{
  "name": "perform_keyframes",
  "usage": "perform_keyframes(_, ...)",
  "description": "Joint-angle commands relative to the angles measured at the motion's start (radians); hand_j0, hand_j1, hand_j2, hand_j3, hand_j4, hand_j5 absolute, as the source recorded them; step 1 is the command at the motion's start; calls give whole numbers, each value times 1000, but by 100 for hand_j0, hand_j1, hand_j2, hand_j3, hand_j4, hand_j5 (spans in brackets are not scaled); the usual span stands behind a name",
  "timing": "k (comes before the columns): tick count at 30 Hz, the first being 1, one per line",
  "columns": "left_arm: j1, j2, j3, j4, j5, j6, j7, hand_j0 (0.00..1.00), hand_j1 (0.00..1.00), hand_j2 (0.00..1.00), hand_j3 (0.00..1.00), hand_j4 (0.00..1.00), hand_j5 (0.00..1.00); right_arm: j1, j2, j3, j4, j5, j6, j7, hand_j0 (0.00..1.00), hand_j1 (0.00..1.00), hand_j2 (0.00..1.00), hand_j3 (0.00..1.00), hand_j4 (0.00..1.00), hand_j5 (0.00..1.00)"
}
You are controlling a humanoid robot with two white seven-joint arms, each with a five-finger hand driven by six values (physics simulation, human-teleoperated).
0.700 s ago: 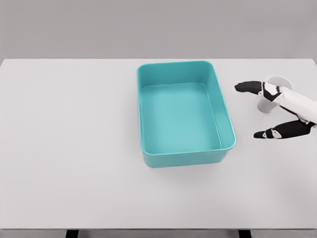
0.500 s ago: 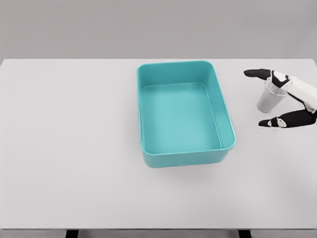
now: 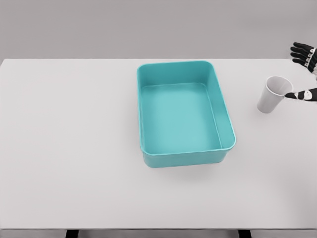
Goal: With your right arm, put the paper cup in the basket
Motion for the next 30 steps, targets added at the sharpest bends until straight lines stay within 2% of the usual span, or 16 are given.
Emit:
perform_keyframes(1,0,0,0,0,0,0,-1,100,100,100,100,100,100,-2,17,1,81,18,-2,0,100,100,100,100,100,100)
perform_keyframes(4,0,0,0,0,0,0,1,100,100,100,100,100,100,-41,91,-8,104,165,-31,0,100,100,100,100,100,100)
perform_keyframes(7,0,0,0,0,0,0,-1,100,100,100,100,100,100,-55,118,-22,129,192,-33,0,100,100,100,100,100,100)
perform_keyframes(11,0,0,0,0,0,0,-1,100,100,100,100,100,100,-54,128,-59,173,191,-62,0,100,100,100,100,100,100)
perform_keyframes(13,0,0,-1,0,0,0,1,100,100,100,100,100,100,-54,128,-75,221,182,-100,0,100,100,100,100,100,100)
perform_keyframes(17,0,0,0,0,0,0,1,100,100,100,100,100,100,-54,129,-83,231,176,-102,0,100,100,100,100,100,100)
perform_keyframes(20,0,0,-1,0,0,0,1,100,100,100,100,100,100,-54,131,-79,294,176,-103,0,100,100,100,100,100,100)
perform_keyframes(21,0,0,0,0,0,0,-1,100,100,100,100,100,100,-54,163,-85,320,176,-105,0,100,100,100,100,100,100)
perform_keyframes(25,0,0,0,0,0,0,1,100,100,100,100,100,100,-54,172,-129,366,173,-111,0,100,100,100,100,100,100)
perform_keyframes(28,0,0,0,0,0,0,-1,100,100,100,100,100,100,-54,184,-135,376,173,-111,0,100,100,100,100,100,100)
perform_keyframes(30,0,0,-1,0,0,0,1,100,100,100,100,100,100,-54,221,-151,383,171,-111,0,100,100,100,100,100,100)
